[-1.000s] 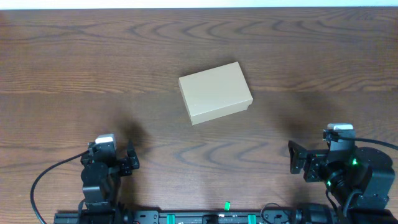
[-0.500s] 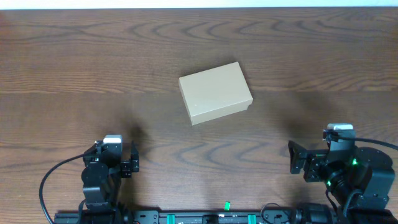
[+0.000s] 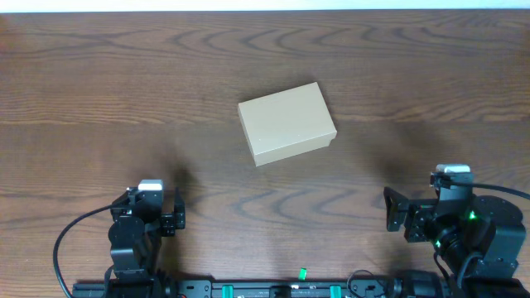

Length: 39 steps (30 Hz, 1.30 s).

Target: Pack container

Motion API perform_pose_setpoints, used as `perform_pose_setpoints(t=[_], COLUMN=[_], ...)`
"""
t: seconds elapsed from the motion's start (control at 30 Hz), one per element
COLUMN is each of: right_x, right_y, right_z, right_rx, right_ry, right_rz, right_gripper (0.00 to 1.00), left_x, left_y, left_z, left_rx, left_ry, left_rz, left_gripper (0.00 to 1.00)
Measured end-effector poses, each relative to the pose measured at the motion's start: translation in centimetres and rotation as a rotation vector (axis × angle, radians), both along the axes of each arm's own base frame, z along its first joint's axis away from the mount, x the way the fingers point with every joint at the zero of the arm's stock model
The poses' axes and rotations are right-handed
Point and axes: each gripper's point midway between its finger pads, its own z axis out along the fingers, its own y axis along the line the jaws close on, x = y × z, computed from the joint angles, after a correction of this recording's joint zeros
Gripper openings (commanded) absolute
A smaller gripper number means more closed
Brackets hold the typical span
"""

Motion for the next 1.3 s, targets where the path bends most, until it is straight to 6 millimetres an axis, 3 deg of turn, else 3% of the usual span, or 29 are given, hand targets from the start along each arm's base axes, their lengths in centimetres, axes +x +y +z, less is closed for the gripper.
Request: perform_pose_setpoints(t=[0.23, 0.43, 0.77, 1.17, 1.3], right_x=[0.2, 0.4, 0.9, 0.8, 0.8], right_y=[-1.1, -1.4, -1.5, -1.5, -1.5], right_z=[-0.8, -6.4, -10.7, -13.8, -13.9], right_rx=[-0.060, -0.117, -0.133, -0.131, -0.131], right_ry=[-0.071, -0.097, -0.111, -0.094, -0.100], right_rz=[-0.040, -0.019, -0.018, -0.017, -0.017], right_gripper=[0.99, 0.99, 0.99, 0.99, 0.99], left_x=[0.0, 0.0, 0.0, 0.0, 0.0], left_y=[0.0, 0.0, 0.0, 0.0, 0.0], left_z=[0.0, 0.0, 0.0, 0.0, 0.0], left_rx=[0.003, 0.003, 0.004, 0.004, 0.003], left_ry=[-0.001, -0.001, -0.001, -0.001, -0.001], left_rz=[-0.002, -0.002, -0.002, -0.002, -0.002], left_gripper=[0.96, 0.96, 0.96, 0.96, 0.96])
